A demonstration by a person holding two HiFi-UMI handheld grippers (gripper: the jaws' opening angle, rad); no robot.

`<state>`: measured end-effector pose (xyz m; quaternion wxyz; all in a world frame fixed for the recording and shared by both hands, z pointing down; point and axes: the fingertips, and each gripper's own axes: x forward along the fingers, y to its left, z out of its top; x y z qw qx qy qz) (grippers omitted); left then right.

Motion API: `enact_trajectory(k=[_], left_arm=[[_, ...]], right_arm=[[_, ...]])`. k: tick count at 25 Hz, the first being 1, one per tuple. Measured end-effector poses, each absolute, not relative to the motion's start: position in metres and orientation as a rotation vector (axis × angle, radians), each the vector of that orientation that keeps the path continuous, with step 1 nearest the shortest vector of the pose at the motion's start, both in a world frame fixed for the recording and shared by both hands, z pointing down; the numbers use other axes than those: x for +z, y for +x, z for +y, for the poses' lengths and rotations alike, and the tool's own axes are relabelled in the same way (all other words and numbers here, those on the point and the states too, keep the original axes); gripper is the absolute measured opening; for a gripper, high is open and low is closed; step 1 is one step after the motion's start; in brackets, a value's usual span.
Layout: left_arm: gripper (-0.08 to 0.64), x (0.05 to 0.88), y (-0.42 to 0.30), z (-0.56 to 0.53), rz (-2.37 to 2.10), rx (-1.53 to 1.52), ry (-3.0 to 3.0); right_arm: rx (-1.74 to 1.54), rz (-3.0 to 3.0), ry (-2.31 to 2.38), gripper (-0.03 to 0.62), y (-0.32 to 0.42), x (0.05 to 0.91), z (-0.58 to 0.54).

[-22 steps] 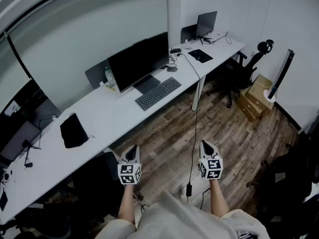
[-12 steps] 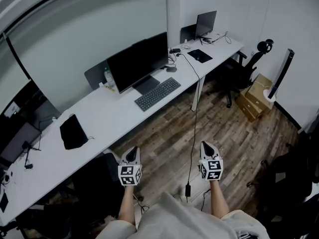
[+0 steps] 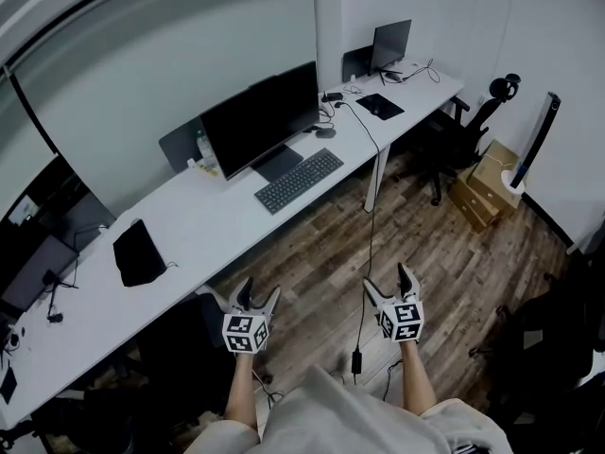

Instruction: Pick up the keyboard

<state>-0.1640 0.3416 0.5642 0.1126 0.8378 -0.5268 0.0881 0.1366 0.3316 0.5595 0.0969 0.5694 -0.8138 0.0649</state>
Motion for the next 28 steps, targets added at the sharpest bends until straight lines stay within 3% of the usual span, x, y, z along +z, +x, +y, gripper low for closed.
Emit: enact_trajectory(k=[28], left_arm=[[0.3,0.577,-0.12,0.294,-1.621,0.3,2.427]], right_arm=[[0.2,-2.415,1.63,0.4,0.174,0.586,0.274]])
